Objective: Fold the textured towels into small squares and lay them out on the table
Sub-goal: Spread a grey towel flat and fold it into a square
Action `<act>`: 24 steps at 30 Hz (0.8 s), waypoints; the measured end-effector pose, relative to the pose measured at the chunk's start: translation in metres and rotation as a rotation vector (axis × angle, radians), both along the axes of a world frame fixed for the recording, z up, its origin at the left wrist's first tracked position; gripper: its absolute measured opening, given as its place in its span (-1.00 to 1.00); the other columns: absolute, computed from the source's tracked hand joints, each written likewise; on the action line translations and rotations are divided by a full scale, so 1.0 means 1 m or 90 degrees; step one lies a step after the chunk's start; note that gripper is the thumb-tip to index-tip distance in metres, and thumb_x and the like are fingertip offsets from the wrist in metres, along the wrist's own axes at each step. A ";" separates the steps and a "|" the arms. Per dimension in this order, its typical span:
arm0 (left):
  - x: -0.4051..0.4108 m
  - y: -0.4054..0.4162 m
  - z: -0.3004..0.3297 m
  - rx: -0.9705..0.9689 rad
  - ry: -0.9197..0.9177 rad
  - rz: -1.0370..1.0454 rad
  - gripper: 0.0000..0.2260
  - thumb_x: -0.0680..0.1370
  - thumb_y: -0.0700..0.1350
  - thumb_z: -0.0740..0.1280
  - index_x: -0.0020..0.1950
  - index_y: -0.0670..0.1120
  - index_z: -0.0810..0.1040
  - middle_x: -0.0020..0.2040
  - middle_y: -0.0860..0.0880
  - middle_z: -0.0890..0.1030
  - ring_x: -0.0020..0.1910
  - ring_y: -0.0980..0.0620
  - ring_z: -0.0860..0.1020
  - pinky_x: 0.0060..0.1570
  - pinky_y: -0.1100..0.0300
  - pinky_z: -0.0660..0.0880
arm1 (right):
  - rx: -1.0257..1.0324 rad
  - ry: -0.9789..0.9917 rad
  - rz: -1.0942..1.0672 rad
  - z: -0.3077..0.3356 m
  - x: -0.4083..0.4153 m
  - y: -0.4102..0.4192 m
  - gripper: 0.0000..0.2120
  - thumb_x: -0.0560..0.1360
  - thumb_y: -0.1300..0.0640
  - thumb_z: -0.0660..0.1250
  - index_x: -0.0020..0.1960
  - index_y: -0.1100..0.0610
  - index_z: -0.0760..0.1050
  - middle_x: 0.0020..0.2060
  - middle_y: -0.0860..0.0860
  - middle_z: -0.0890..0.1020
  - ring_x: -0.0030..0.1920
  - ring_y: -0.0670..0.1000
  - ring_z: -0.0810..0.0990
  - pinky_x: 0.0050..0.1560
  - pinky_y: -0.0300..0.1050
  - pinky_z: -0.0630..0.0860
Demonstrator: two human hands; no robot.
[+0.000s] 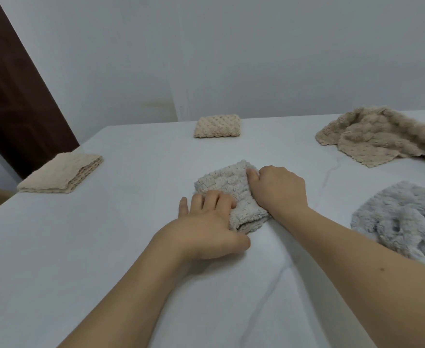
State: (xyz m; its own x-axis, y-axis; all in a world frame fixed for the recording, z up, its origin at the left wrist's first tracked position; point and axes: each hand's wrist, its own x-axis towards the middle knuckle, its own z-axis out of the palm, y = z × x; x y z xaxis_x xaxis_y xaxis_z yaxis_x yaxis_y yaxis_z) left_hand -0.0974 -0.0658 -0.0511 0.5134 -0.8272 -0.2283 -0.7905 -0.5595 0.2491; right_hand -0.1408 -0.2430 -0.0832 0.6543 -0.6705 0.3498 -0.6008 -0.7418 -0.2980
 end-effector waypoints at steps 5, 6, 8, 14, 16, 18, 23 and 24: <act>0.018 -0.003 0.003 -0.172 0.154 0.116 -0.77 0.58 0.25 0.10 0.09 0.24 0.47 0.08 0.18 0.36 0.23 0.08 0.24 0.40 0.06 0.07 | 0.005 0.002 0.006 0.001 0.001 0.000 -0.53 0.62 -0.14 -0.03 -0.29 0.11 0.37 -0.30 0.04 0.49 -0.25 0.12 0.44 -0.21 -0.08 0.32; 0.019 -0.005 0.001 -0.212 0.140 0.118 -0.76 0.63 0.20 0.07 0.05 0.21 0.51 0.04 0.18 0.38 0.20 0.08 0.27 0.37 0.08 0.09 | 0.006 0.002 0.006 0.001 0.001 0.000 -0.53 0.62 -0.14 -0.04 -0.29 0.11 0.37 -0.31 0.04 0.49 -0.25 0.12 0.45 -0.21 -0.08 0.32; 0.020 -0.007 -0.003 -0.220 0.065 0.083 -0.84 0.63 0.15 0.15 -0.02 0.18 0.49 -0.03 0.19 0.36 0.20 0.07 0.30 0.37 0.07 0.10 | 0.012 0.000 0.005 0.001 0.000 0.000 -0.53 0.62 -0.14 -0.04 -0.30 0.11 0.37 -0.31 0.04 0.49 -0.25 0.13 0.46 -0.21 -0.08 0.33; 0.025 0.000 0.000 -0.117 0.110 0.040 -0.77 0.52 0.22 0.33 0.11 0.24 0.39 0.10 0.22 0.26 0.14 0.08 0.19 0.48 -0.10 -0.03 | 0.016 -0.013 0.009 0.000 0.000 0.000 -0.52 0.61 -0.14 -0.04 -0.34 0.10 0.33 -0.32 0.04 0.52 -0.25 0.12 0.50 -0.22 -0.08 0.36; 0.026 0.001 0.001 -0.105 0.106 0.030 -0.71 0.49 0.26 0.35 0.13 0.27 0.37 0.16 0.20 0.26 0.16 0.08 0.18 0.49 -0.12 -0.05 | 0.017 -0.010 0.008 0.001 0.000 0.000 -0.51 0.61 -0.15 -0.05 -0.32 0.11 0.36 -0.31 0.04 0.54 -0.26 0.12 0.50 -0.22 -0.08 0.35; 0.026 0.002 0.001 -0.071 0.093 0.011 -0.58 0.42 0.30 0.41 0.17 0.28 0.34 0.19 0.20 0.24 0.16 0.10 0.16 0.48 -0.04 -0.05 | 0.017 -0.007 0.006 0.001 0.001 0.000 -0.50 0.61 -0.15 -0.05 -0.31 0.12 0.38 -0.30 0.05 0.55 -0.25 0.12 0.50 -0.21 -0.07 0.36; 0.027 0.003 0.001 -0.194 0.142 0.041 -0.53 0.28 0.50 0.25 0.03 0.27 0.45 0.11 0.20 0.37 0.22 0.11 0.27 0.22 0.14 0.13 | 0.023 0.008 0.008 0.003 0.000 0.000 -0.51 0.61 -0.17 -0.04 -0.28 0.12 0.40 -0.28 0.05 0.55 -0.22 0.14 0.51 -0.19 -0.07 0.38; 0.028 0.001 -0.001 -0.270 0.164 0.079 -0.54 0.33 0.49 0.19 0.04 0.24 0.47 0.11 0.18 0.39 0.21 0.11 0.31 0.23 0.12 0.14 | 0.027 0.009 0.011 0.003 0.000 0.000 -0.51 0.61 -0.17 -0.04 -0.28 0.12 0.41 -0.30 0.04 0.53 -0.23 0.13 0.50 -0.20 -0.07 0.36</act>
State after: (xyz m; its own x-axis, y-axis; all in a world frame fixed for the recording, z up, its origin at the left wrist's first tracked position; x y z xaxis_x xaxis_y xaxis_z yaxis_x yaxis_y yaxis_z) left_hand -0.0689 -0.0650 -0.0523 0.5851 -0.8108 -0.0181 -0.6075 -0.4529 0.6525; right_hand -0.1411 -0.2429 -0.0800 0.6708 -0.6730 0.3115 -0.5924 -0.7390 -0.3209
